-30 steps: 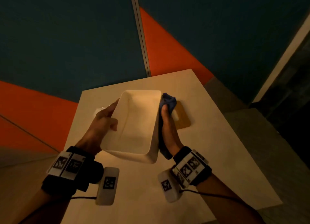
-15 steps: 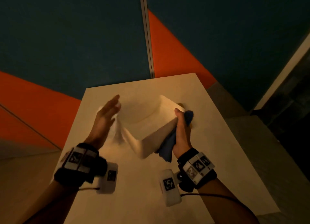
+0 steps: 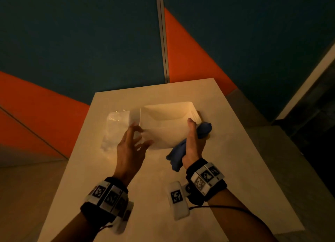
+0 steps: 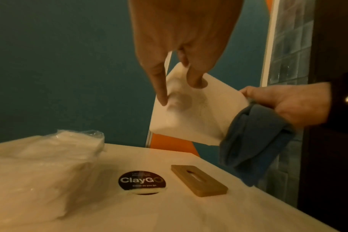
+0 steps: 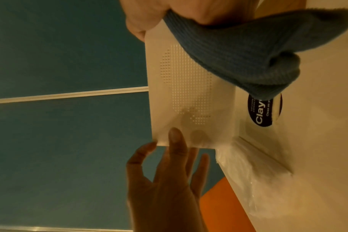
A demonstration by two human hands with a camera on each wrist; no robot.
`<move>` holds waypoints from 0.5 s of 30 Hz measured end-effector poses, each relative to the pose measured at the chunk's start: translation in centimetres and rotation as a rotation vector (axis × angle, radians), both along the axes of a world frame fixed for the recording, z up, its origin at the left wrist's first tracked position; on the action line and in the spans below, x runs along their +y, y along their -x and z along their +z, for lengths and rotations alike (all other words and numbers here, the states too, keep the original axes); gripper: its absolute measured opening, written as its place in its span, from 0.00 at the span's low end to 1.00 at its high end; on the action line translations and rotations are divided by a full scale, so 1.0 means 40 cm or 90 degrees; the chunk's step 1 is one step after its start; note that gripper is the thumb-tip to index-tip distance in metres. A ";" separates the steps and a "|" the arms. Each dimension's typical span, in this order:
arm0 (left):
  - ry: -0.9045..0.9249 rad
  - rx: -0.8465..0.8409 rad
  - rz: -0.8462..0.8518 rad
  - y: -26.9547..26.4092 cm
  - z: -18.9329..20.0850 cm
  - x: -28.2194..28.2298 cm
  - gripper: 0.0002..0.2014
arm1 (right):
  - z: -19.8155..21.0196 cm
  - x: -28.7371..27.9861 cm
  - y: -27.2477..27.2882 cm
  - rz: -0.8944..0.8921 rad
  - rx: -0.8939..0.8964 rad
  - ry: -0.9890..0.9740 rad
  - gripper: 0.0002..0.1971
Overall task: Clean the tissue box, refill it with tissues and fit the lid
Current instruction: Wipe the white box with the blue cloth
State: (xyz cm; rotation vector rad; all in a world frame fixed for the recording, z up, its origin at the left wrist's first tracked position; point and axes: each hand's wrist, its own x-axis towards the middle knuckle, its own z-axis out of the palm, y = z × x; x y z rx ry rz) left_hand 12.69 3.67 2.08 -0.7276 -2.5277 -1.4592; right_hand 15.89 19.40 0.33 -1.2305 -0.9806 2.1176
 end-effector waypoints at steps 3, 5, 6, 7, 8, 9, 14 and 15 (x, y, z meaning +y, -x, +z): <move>0.064 0.049 0.004 0.015 -0.003 0.007 0.23 | -0.017 0.004 0.001 0.015 -0.030 -0.007 0.33; 0.077 0.051 0.022 0.031 -0.023 0.007 0.12 | -0.035 0.002 0.002 0.044 -0.050 -0.028 0.36; 0.084 0.048 0.031 0.043 -0.038 0.005 0.07 | -0.050 0.002 0.003 0.067 -0.054 -0.050 0.37; 0.089 0.043 0.039 0.057 -0.055 0.004 0.04 | -0.057 0.000 0.003 0.102 -0.065 -0.070 0.38; 0.091 0.034 0.051 0.071 -0.068 0.003 0.03 | -0.069 0.000 0.002 0.136 -0.077 -0.087 0.37; 0.087 0.020 0.070 0.089 -0.081 0.003 0.02 | -0.072 0.000 -0.001 0.167 -0.094 -0.091 0.34; 0.074 -0.079 0.149 0.202 -0.101 0.026 0.03 | -0.153 0.028 -0.009 0.199 -0.133 -0.039 0.22; 0.069 -0.111 0.155 0.227 -0.103 0.032 0.03 | -0.159 0.032 -0.019 0.194 -0.115 -0.016 0.20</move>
